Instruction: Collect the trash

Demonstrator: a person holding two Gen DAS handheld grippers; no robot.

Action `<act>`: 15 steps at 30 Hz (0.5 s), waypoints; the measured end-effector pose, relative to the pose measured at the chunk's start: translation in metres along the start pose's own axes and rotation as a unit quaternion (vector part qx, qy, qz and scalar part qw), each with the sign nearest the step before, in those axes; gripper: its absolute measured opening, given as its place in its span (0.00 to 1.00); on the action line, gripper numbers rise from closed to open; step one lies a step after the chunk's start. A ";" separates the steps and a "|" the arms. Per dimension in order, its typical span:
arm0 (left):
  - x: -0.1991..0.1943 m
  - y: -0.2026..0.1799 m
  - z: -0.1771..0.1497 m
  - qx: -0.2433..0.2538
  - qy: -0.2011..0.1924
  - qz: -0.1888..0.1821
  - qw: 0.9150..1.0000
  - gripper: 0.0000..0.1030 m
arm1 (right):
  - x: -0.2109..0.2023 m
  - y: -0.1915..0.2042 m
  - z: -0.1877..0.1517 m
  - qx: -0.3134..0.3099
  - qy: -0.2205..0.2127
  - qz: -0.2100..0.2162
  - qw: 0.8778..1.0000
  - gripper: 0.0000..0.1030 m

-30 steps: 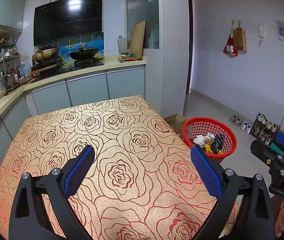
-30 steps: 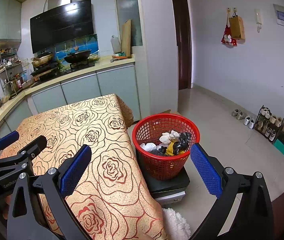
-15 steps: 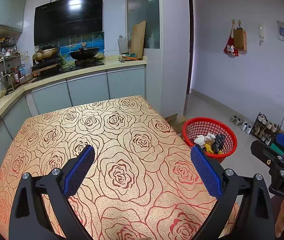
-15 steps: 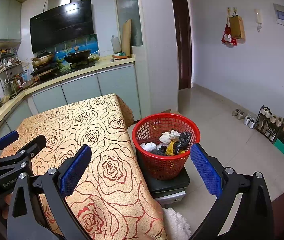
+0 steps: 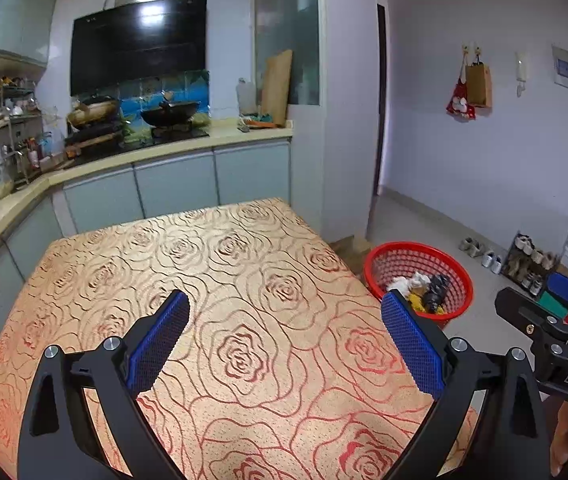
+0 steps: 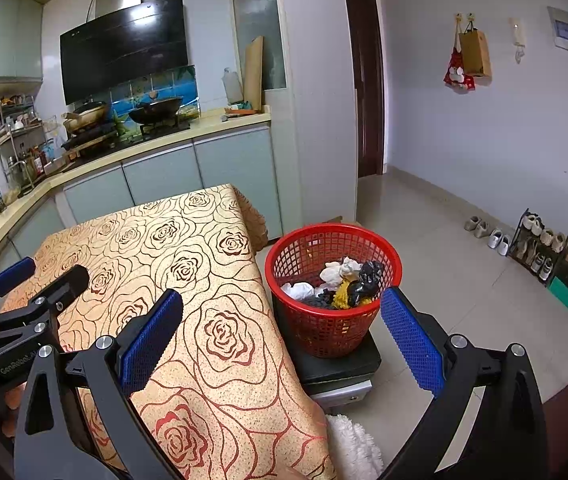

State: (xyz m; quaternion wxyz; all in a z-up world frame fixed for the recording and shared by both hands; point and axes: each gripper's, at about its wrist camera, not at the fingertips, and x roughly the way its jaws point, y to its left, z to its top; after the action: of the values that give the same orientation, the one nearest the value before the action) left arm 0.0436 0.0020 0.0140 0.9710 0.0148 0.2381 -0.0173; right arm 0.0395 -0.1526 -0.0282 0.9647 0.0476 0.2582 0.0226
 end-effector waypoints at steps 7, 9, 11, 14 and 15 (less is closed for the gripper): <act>0.007 0.002 -0.004 -0.007 0.020 -0.006 1.000 0.91 | 0.004 -0.002 -0.001 0.004 0.004 0.002 1.000 0.94; 0.010 0.001 -0.004 -0.005 0.028 -0.013 1.000 0.91 | 0.006 -0.003 0.000 0.004 0.006 0.004 1.000 0.94; 0.011 0.000 -0.006 0.000 0.030 -0.009 1.000 0.91 | 0.007 -0.002 -0.002 0.003 0.008 0.005 1.000 0.94; 0.012 0.000 -0.007 0.003 0.033 -0.013 0.999 0.91 | 0.009 0.000 -0.002 0.002 0.011 0.008 1.000 0.94; 0.012 0.000 -0.007 0.002 0.034 -0.012 0.999 0.91 | 0.010 0.001 -0.001 0.002 0.012 0.008 1.000 0.94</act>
State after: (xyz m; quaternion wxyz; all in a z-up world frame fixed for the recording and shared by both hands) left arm 0.0513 0.0021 0.0023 0.9620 0.0147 0.2711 -0.0285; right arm 0.0476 -0.1511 -0.0345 0.9613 0.0518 0.2689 0.0306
